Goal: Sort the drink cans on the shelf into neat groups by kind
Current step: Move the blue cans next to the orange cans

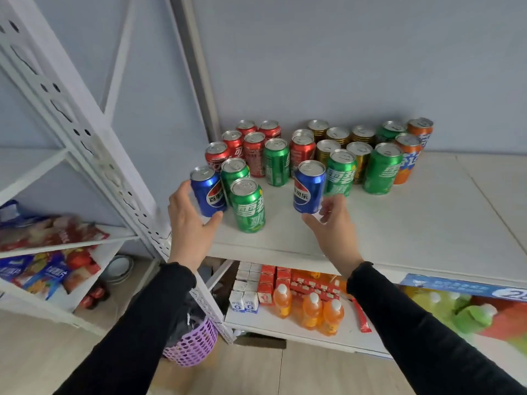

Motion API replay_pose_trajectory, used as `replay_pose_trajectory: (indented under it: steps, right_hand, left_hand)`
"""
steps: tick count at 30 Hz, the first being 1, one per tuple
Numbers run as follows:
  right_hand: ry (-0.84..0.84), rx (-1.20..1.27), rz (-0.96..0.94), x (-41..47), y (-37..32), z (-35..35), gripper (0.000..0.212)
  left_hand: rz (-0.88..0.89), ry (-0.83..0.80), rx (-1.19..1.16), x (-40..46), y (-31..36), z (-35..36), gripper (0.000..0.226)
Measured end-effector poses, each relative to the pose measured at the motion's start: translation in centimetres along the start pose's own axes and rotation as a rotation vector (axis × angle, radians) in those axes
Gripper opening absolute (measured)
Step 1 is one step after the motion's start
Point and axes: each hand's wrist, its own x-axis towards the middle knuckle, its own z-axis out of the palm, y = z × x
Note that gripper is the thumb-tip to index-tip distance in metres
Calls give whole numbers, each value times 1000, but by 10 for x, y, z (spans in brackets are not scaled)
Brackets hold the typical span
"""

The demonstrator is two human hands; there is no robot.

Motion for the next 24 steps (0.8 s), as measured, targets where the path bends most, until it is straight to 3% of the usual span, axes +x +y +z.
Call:
replay_pose_trajectory:
  steps: [6,17,24]
  right_hand:
    - [210,20,155,9,-7,32,75]
    - [396,-37,220,28,-28,71,69]
    - [363,156,195,14,-32,58,64]
  left_hand:
    - [45,-68,-99,42,-41,3,91]
    - [156,-125,-204,67,-46,11,83]
    - [274,-1,-240,61,-20,-21,79]
